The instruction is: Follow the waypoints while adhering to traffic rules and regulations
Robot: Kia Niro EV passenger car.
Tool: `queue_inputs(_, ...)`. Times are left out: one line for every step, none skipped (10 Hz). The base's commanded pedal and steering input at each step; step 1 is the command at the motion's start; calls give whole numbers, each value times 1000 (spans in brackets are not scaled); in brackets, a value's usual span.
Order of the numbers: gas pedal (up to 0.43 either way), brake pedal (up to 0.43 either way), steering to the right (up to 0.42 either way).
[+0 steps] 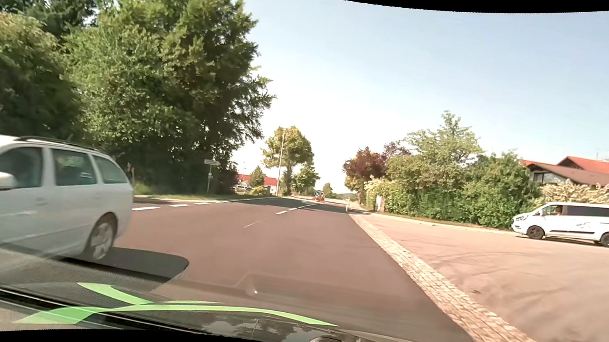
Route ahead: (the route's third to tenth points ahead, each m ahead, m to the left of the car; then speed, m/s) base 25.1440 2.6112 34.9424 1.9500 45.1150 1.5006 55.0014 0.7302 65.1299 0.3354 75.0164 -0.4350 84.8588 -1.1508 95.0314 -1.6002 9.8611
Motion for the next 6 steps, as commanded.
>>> queue_inputs(169, 0, -3)
queue_inputs(169, 0, -2)
queue_inputs(169, 0, -1)
queue_inputs(169, 0, 0)
queue_inputs(150, 0, 1)
queue_inputs(130, 0, 1)
